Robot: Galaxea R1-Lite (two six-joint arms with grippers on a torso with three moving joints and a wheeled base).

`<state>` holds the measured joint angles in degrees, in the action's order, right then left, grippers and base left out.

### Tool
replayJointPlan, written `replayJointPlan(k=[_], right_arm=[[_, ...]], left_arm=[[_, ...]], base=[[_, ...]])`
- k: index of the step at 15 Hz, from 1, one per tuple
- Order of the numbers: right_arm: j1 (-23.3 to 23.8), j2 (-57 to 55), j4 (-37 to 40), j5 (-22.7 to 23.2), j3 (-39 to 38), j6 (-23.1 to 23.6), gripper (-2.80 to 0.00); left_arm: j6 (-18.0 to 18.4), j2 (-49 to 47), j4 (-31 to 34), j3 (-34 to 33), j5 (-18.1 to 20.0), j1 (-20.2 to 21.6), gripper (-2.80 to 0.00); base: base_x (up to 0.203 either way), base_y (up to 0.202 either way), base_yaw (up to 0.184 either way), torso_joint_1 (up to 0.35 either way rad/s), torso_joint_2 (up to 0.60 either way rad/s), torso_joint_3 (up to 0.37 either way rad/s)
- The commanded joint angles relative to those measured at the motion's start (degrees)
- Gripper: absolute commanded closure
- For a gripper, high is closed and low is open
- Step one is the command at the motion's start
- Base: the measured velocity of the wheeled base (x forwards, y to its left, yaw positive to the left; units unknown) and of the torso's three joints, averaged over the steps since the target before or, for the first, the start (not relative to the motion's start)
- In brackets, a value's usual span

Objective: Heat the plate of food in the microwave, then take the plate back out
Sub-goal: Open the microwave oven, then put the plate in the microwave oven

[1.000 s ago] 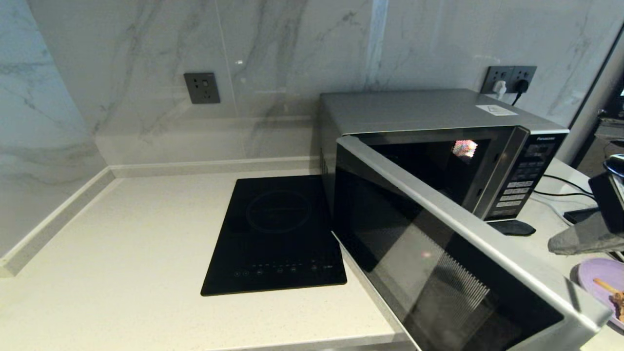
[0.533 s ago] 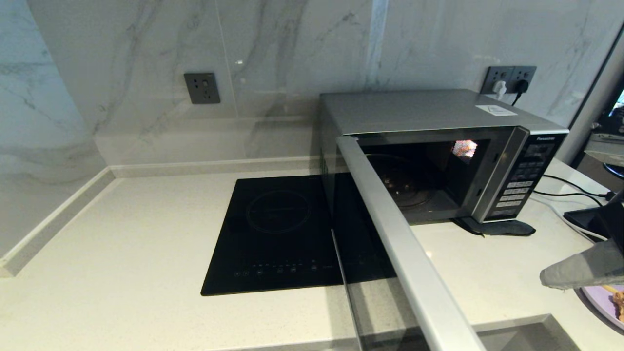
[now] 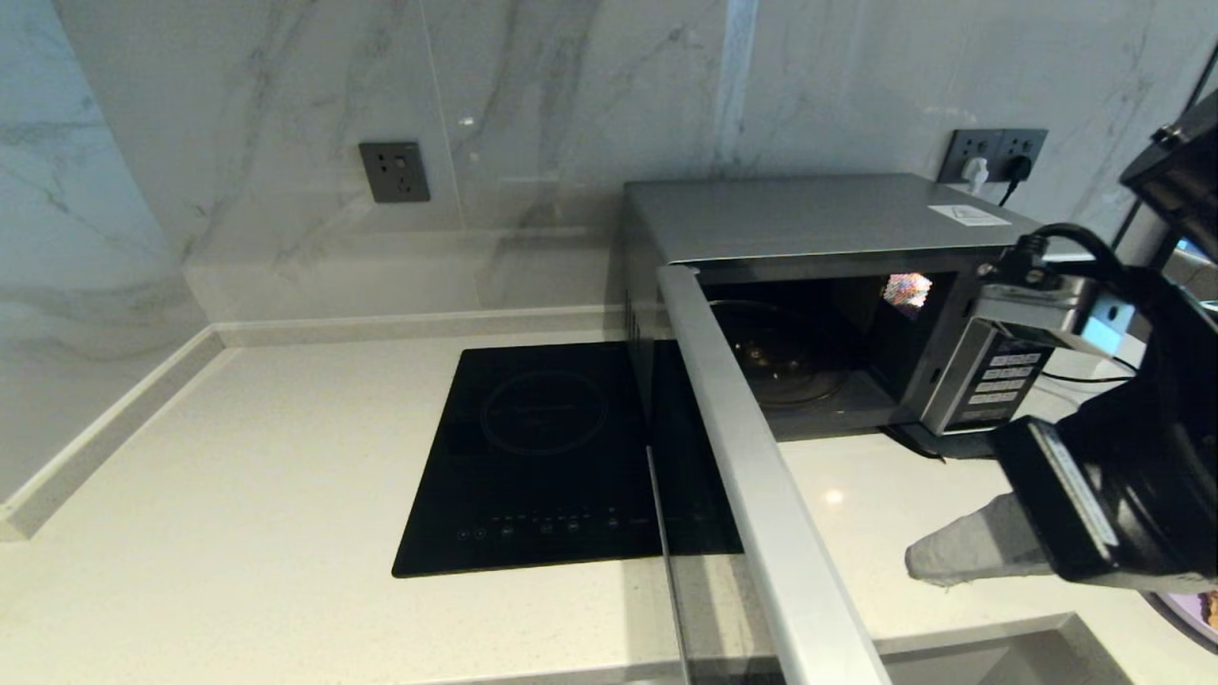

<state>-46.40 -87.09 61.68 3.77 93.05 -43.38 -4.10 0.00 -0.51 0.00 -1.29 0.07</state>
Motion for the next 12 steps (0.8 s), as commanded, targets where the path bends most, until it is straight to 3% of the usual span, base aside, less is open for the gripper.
replayJointPlan(k=[1, 9, 12], right_arm=[[-3.18, -3.66, -0.54, 0.01, 0.1, -1.59, 0.0], [-4.48, -3.7, -1.29, -0.44, -0.14, -2.41, 0.0], [-3.8, -3.78, -1.29, -6.97, -0.38, -4.97, 0.0]], left_arm=[[-0.03, -0.09, -0.02, 0.0, -0.03, 0.01, 0.0], [-0.03, -0.09, -0.02, 0.0, -0.03, 0.01, 0.0], [-0.03, -0.09, -0.02, 0.0, -0.03, 0.01, 0.0]], base=[[0.0, 0.0, 0.0, 0.0, 0.0, 0.0], [0.0, 0.0, 0.0, 0.0, 0.0, 0.0], [0.0, 0.0, 0.0, 0.0, 0.0, 0.0]])
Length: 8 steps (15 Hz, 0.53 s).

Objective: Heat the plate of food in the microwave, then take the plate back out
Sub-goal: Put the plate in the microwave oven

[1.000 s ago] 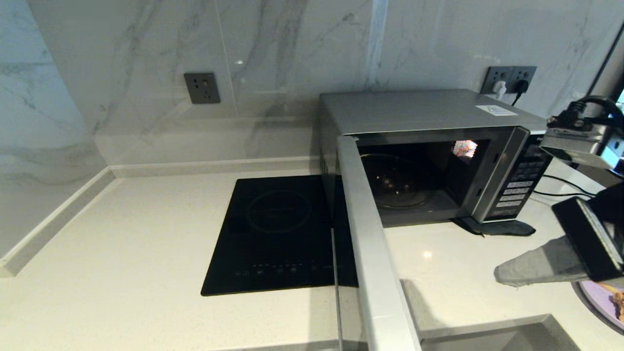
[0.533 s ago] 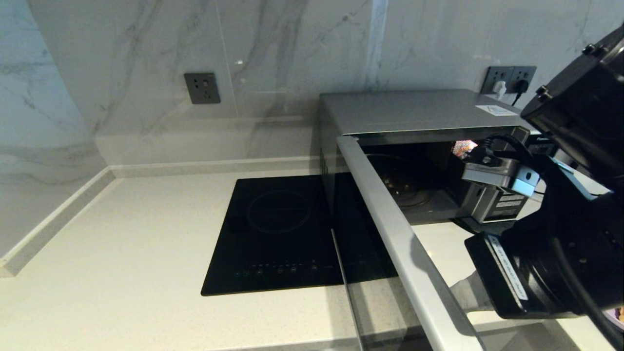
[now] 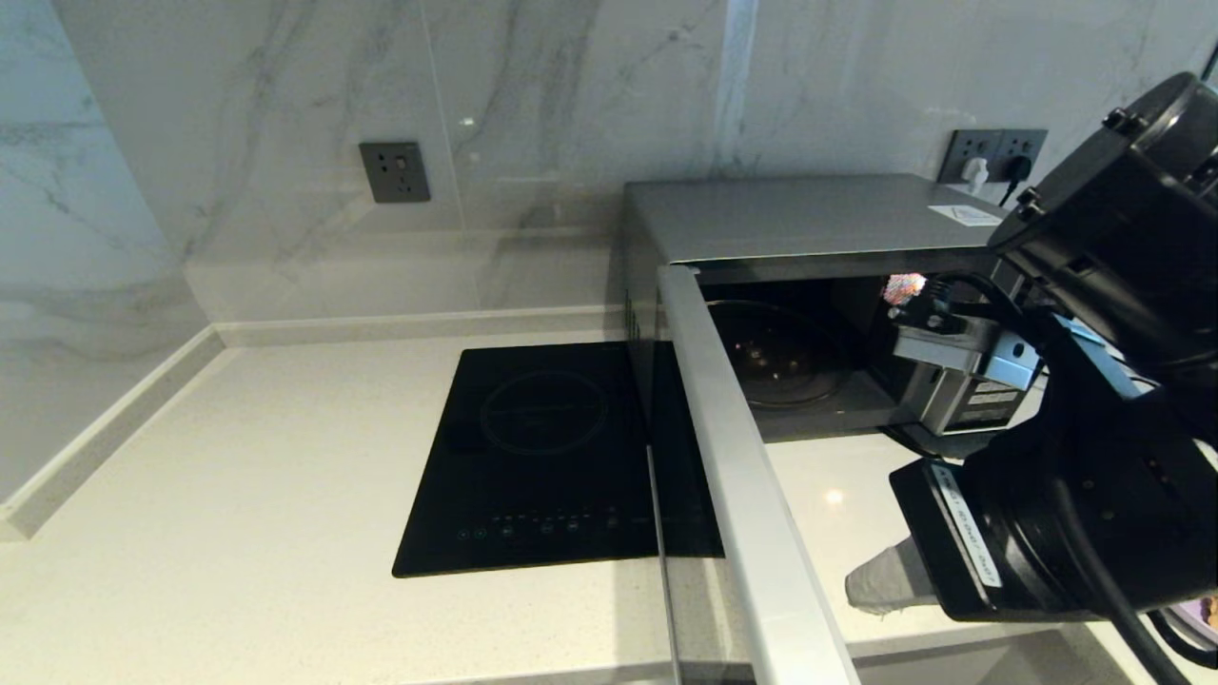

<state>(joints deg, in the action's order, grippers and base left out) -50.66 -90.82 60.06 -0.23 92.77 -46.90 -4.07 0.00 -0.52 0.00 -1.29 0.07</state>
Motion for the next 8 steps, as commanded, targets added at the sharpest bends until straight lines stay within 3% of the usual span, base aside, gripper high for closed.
replayJointPlan(k=[1, 5, 8], right_arm=[[2.14, 0.01, 0.33, -5.48, -0.03, -3.07, 0.0], [15.1, 0.9, 0.3, -12.21, 0.64, -7.82, 0.0], [32.26, 0.65, -0.24, -17.24, -0.45, -9.04, 0.0]], left_arm=[[-0.06, -0.09, 0.0, 0.0, -0.03, 0.01, 0.0], [-0.06, -0.09, 0.0, 0.0, -0.03, 0.01, 0.0], [-0.06, -0.09, 0.0, 0.0, -0.03, 0.01, 0.0]], base=[[0.0, 0.0, 0.0, 0.0, 0.0, 0.0], [0.0, 0.0, 0.0, 0.0, 0.0, 0.0], [0.0, 0.0, 0.0, 0.0, 0.0, 0.0]])
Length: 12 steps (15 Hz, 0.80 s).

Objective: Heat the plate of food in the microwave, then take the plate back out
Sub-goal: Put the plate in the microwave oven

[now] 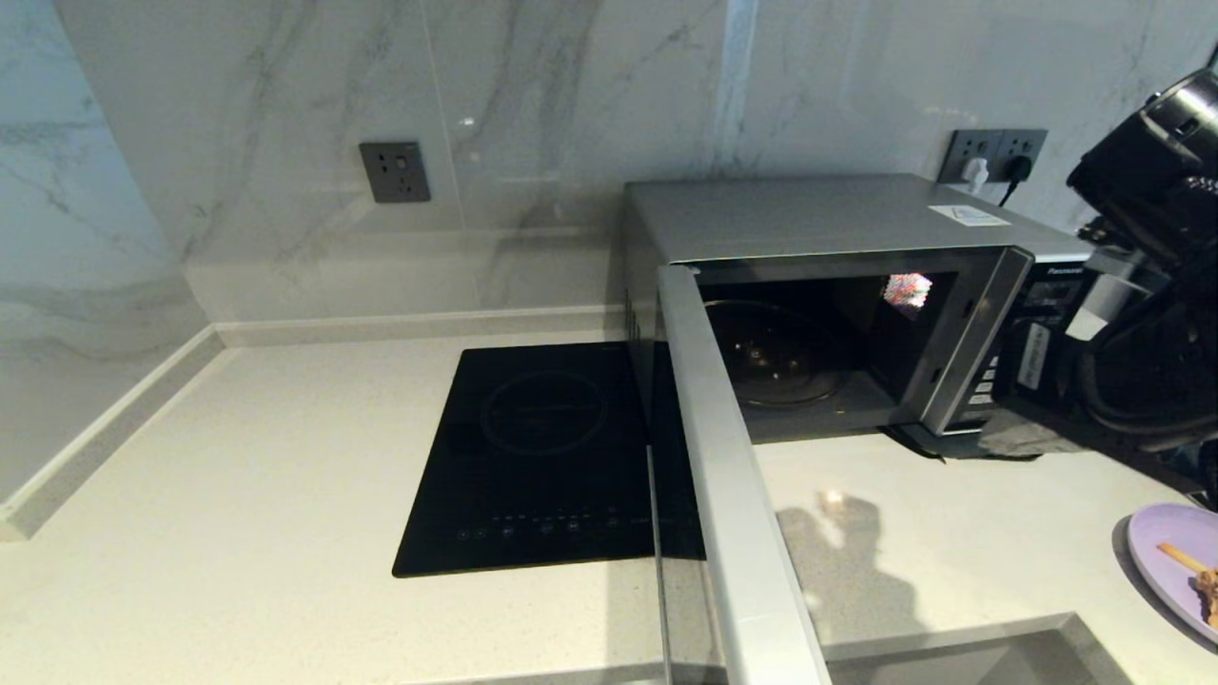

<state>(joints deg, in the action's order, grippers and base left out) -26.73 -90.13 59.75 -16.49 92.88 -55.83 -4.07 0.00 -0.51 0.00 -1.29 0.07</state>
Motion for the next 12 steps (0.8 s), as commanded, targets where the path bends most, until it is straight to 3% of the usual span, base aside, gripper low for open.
replayJointPlan(k=[1, 4, 10, 12], right_arm=[[14.7, -0.15, -1.08, -1.42, -1.36, 0.95, 0.0], [31.81, -0.31, -5.8, 1.5, -3.72, 7.57, 0.0], [62.87, -4.94, -7.82, 18.91, -5.32, 20.39, 0.0], [70.18, -8.4, -7.93, 25.08, -5.35, 24.56, 0.0]], left_arm=[[-0.06, -0.09, -0.02, 0.0, -0.03, 0.01, 0.0], [-0.06, -0.09, -0.02, 0.0, -0.03, 0.01, 0.0], [-0.06, -0.09, -0.02, 0.0, -0.03, 0.01, 0.0], [-0.06, -0.09, -0.02, 0.0, -0.03, 0.01, 0.0]], base=[[0.0, 0.0, 0.0, 0.0, 0.0, 0.0], [0.0, 0.0, 0.0, 0.0, 0.0, 0.0], [0.0, 0.0, 0.0, 0.0, 0.0, 0.0], [0.0, 0.0, 0.0, 0.0, 0.0, 0.0]])
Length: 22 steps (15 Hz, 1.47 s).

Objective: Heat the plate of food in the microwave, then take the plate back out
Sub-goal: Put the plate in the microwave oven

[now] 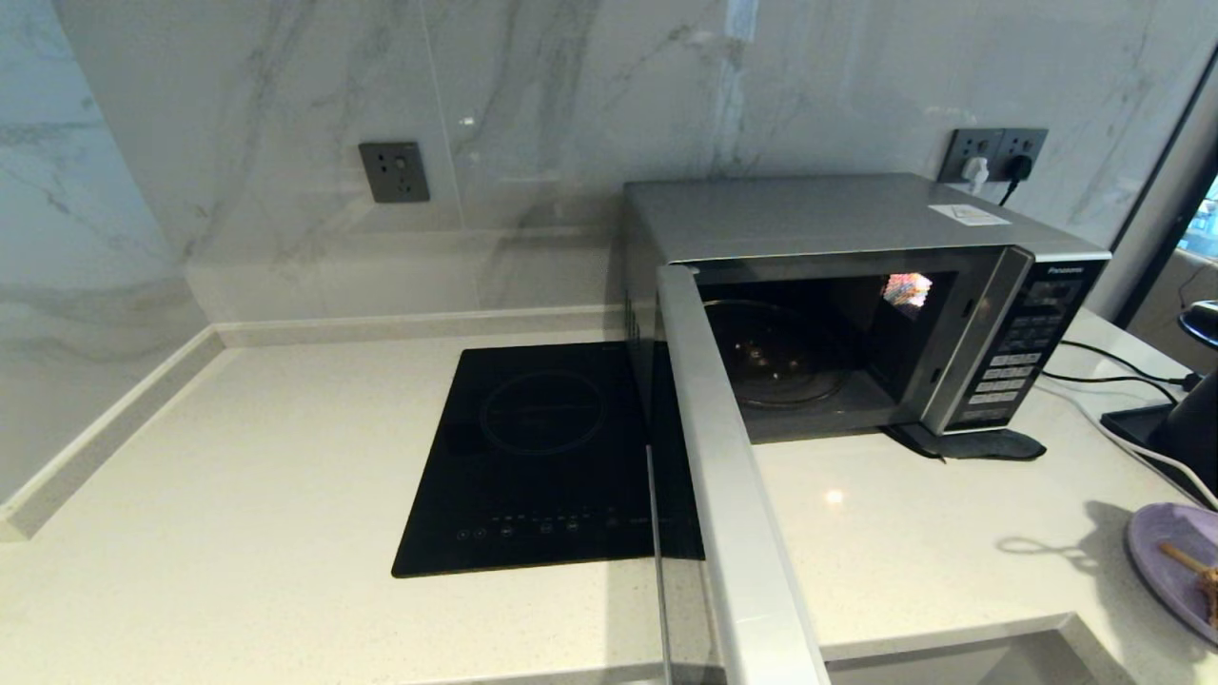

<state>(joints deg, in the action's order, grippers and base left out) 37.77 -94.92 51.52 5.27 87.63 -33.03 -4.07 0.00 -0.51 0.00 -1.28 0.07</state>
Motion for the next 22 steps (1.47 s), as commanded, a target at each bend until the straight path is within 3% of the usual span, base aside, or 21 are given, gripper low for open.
replayJointPlan(k=[1, 3, 7, 8, 14, 18, 22], right_arm=[[8.38, -5.23, 0.28, 4.95, -0.09, 3.52, 0.0], [12.48, -8.37, 0.25, 8.24, 1.15, 5.32, 0.0], [17.55, -16.24, 0.22, 10.63, 5.46, 9.13, 0.0], [18.28, -17.87, 0.15, 11.9, 5.7, 9.4, -2.8], [19.8, -22.96, -0.59, 12.63, 3.5, 11.44, -2.8], [22.07, -24.01, -19.73, 11.47, -6.92, 15.98, -2.8], [25.11, -25.44, -20.4, 11.07, -6.73, 16.44, -2.8]], left_arm=[[-0.06, -0.09, -0.02, 0.0, -0.04, 0.01, 0.0], [-0.06, -0.09, -0.02, 0.0, -0.04, 0.01, 0.0], [-0.06, -0.09, -0.02, 0.0, -0.04, 0.01, 0.0], [-0.06, -0.09, -0.02, 0.0, -0.04, 0.01, 0.0], [-0.06, -0.09, -0.02, 0.0, -0.04, 0.01, 0.0], [-0.06, -0.09, -0.02, 0.0, -0.04, 0.01, 0.0], [-0.06, -0.09, -0.02, 0.0, -0.04, 0.01, 0.0]], base=[[0.0, 0.0, 0.0, 0.0, 0.0, 0.0], [0.0, 0.0, 0.0, 0.0, 0.0, 0.0], [0.0, 0.0, 0.0, 0.0, 0.0, 0.0], [0.0, 0.0, 0.0, 0.0, 0.0, 0.0], [0.0, 0.0, 0.0, 0.0, 0.0, 0.0], [0.0, 0.0, 0.0, 0.0, 0.0, 0.0], [0.0, 0.0, 0.0, 0.0, 0.0, 0.0]])
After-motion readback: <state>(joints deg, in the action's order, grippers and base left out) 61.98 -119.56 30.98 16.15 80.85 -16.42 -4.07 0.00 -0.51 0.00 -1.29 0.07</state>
